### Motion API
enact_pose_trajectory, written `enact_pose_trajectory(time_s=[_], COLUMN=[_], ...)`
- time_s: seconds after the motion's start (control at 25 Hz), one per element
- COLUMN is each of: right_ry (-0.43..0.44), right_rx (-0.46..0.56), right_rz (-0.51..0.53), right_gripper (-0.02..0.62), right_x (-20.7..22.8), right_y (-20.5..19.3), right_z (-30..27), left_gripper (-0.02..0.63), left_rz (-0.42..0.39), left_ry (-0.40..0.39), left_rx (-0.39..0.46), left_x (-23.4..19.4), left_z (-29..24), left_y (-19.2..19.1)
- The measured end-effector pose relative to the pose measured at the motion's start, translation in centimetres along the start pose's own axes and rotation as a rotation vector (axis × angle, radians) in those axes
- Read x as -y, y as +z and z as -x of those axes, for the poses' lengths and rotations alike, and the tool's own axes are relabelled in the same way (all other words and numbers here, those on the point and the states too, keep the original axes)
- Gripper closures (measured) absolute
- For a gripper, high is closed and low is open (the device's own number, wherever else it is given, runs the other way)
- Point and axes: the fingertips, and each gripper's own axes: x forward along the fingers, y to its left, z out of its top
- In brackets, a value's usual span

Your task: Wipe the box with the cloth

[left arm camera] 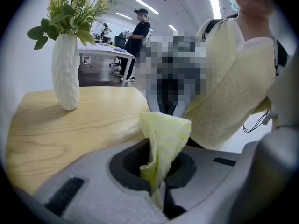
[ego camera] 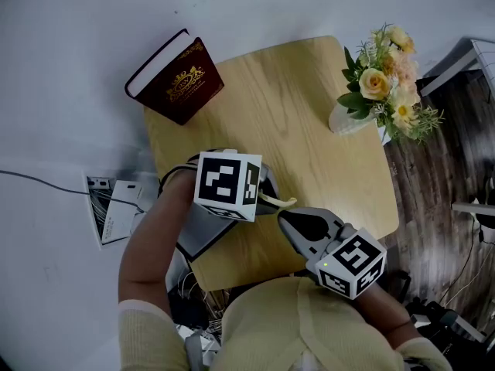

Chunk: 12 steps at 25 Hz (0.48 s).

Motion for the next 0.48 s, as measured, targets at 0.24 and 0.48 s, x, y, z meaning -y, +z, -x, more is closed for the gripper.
enact_pose_trajectory(time_s=[0.24,0.48], right_ry=[0.029,0.024], right_rx=[0.001,0.009], right_rz=[0.01,0.022], right_gripper=[0.566,0.565], right_x=[-1.4,-2.2], right_y=[0.0,0.0], right_z=[0.2,0.2], left_gripper=[0.581,0.583], left_rz=[-0.013,-0.018], left_ry=[0.023,0.105], left_rx=[0.045,0.121], left_x=[0.9,0.8], left_z=[0.4,1.7], left_y=[1.1,2.1])
